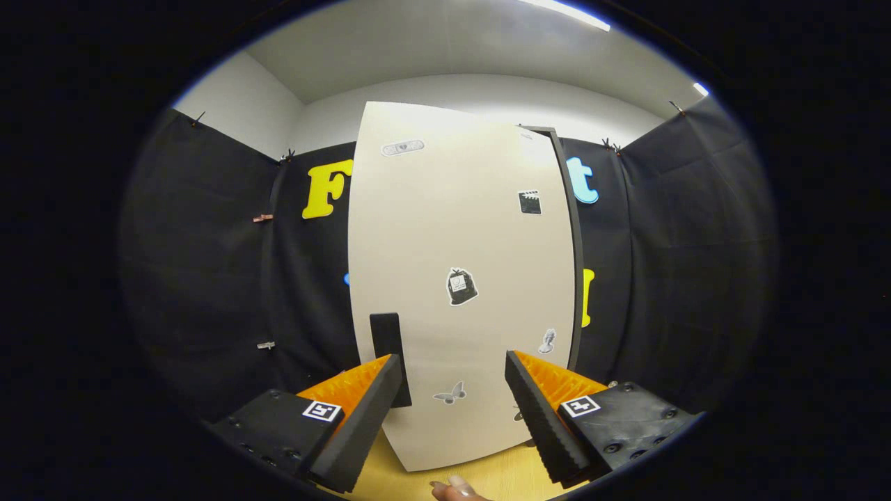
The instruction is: Open the shoe cabinet door, grab the shoes and put them into the shoe cabinet, then close the shoe cabinet door.
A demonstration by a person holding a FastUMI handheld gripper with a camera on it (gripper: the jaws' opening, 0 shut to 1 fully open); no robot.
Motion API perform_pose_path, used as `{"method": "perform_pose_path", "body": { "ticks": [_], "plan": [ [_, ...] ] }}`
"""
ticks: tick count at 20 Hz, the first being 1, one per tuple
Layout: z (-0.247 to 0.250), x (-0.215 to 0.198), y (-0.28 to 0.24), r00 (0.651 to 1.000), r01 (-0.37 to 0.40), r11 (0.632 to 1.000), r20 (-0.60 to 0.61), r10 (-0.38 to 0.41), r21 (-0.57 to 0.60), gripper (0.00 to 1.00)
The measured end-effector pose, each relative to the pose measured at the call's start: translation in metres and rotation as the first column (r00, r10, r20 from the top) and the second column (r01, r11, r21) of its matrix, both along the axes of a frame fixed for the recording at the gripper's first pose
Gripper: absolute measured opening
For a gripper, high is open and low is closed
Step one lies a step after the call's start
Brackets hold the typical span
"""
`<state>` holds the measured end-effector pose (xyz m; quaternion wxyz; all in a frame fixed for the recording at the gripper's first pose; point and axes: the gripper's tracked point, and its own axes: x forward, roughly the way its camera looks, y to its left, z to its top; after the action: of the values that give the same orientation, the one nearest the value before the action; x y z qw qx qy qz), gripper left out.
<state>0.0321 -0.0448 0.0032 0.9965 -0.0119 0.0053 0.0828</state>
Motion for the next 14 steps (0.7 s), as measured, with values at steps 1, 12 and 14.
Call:
{"method": "perform_pose_path", "body": {
  "ticks": [1, 12, 14],
  "plan": [
    [-0.001, 0.0011, 0.0012, 1.0, 0.003, 1.0, -0.002, -0.003, 0.002, 0.98],
    [-0.0095, 0.0099, -0.0015, 0.999, 0.039, 0.999, -0.021, -0.039, -0.01, 0.98],
    [-0.0083, 0.0095, -0.0036, 0.999, 0.047, 0.999, -0.016, -0.047, -0.011, 0.98]
  ]
}}
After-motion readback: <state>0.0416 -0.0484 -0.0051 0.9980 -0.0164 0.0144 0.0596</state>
